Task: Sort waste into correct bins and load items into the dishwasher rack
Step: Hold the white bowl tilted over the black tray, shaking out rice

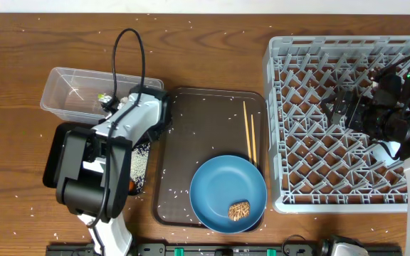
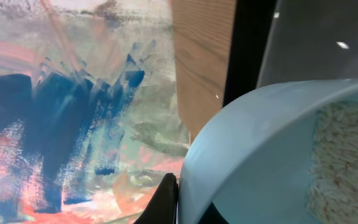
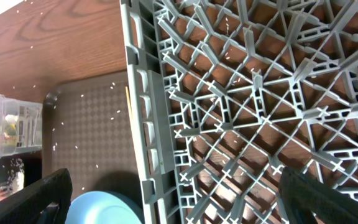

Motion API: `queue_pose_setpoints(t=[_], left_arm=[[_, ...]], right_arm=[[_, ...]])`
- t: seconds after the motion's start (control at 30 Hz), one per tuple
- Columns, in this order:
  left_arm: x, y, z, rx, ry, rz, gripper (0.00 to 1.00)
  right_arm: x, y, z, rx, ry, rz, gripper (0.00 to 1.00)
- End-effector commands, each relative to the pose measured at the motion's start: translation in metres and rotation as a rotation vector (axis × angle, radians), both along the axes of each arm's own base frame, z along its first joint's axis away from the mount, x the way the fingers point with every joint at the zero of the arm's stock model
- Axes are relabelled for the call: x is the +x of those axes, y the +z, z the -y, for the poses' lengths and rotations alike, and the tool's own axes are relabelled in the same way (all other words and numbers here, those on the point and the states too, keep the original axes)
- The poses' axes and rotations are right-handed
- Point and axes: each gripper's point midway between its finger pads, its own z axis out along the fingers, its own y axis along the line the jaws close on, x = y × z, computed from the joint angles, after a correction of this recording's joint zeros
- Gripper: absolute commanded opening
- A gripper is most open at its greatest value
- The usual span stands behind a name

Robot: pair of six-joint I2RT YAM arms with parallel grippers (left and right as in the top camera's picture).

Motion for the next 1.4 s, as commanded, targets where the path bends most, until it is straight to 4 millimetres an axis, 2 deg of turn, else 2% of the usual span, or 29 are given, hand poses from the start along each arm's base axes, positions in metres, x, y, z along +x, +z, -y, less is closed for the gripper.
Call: queue_pose_setpoints(t=[0.0, 0.17, 0.33, 0.5, 0.6, 0.67, 0.73, 0.8, 0.87, 0.97, 1.03, 1.07, 1.13, 1.27, 1.37], left_arm=[[0.000, -0.002, 0.015, -0.015, -0.034, -0.013, 0.06], [0.008, 0.000, 0.031, 0.002, -0.116, 0.017, 0.06], [0.009, 0.000, 0.035, 0.005, -0.135, 0.015, 0.06], [0.015, 0.015, 0.025, 0.078, -0.178, -0.010, 0.06], [0.014, 0.014, 0.015, 0.089, -0.143, 0.024, 0.06], [0.011, 0.012, 0.002, 0.107, -0.136, -0.074, 0.06], [0.001, 0.010, -0.005, 0.088, -0.071, -0.098, 0.06], [-0.002, 0.009, -0.007, 0.081, -0.027, -0.039, 0.06], [-0.002, 0.012, -0.010, 0.093, -0.047, -0.093, 0.06], [0.000, 0.014, -0.010, 0.101, -0.035, -0.041, 0.06], [0.000, 0.017, -0.012, 0.107, -0.054, -0.098, 0.06], [0.001, 0.020, -0.009, 0.111, -0.050, -0.060, 0.06], [0.007, 0.017, -0.008, 0.107, -0.048, 0.025, 0.06], [-0.002, 0.011, -0.008, 0.067, -0.007, -0.043, 0.06], [0.003, 0.012, -0.011, 0.097, -0.016, 0.031, 0.06]], right_arm=[[0.001, 0.000, -0.005, -0.006, 0.028, 0.008, 0.99], [0.001, 0.000, -0.005, -0.006, 0.028, 0.008, 0.99], [0.001, 0.000, -0.005, -0.007, 0.028, 0.008, 0.99], [0.001, 0.000, -0.005, -0.007, 0.028, 0.008, 0.99], [0.002, 0.001, -0.004, -0.007, 0.028, 0.011, 0.99], [0.002, 0.001, -0.004, -0.007, 0.028, 0.011, 0.99], [0.002, 0.001, -0.004, -0.008, 0.028, 0.011, 0.99], [0.002, 0.001, -0.004, -0.008, 0.028, 0.013, 0.99], [0.003, 0.001, -0.004, -0.008, 0.028, 0.016, 0.99], [0.003, 0.001, -0.004, -0.008, 0.028, 0.016, 0.99], [0.003, 0.001, -0.004, -0.008, 0.028, 0.017, 0.99], [0.003, 0.001, -0.004, -0.008, 0.028, 0.015, 0.99], [0.003, 0.001, -0.004, -0.008, 0.028, 0.017, 0.99], [0.003, 0.002, -0.004, -0.009, 0.028, 0.018, 0.99], [0.004, 0.002, -0.004, -0.009, 0.028, 0.023, 0.99]])
